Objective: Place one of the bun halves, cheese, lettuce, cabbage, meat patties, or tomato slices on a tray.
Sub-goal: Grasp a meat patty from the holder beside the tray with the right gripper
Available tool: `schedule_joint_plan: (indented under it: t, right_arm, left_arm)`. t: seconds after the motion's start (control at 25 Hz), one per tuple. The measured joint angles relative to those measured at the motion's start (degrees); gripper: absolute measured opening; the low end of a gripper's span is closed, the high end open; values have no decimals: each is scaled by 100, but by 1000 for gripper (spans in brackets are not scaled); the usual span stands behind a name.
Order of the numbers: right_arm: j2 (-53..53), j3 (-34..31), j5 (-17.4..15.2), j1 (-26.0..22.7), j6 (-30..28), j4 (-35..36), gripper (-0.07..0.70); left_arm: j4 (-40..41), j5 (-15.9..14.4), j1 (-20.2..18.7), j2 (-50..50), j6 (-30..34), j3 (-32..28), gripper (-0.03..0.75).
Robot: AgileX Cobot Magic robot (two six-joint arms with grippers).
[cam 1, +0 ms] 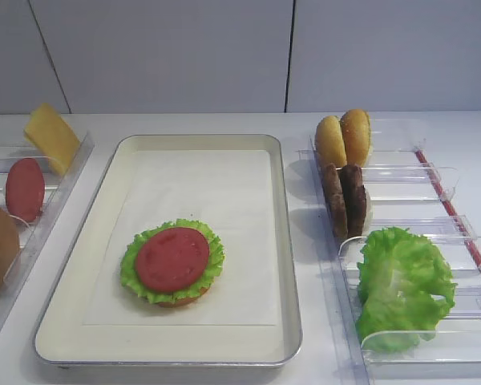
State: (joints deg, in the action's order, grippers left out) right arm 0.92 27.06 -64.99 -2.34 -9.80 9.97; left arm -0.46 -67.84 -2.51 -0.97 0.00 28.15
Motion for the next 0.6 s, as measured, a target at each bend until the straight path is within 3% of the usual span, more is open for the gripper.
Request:
schedule_joint_plan:
  t: [0.32,0.6]
  right_arm:
    - [-81,27,-4,0,0,346,434]
    - [-1674,754,-183,0,296,472,434]
  left_arm:
    - [0,0,0,0,0,0,144]
    - [0,0,0,0,0,0,142]
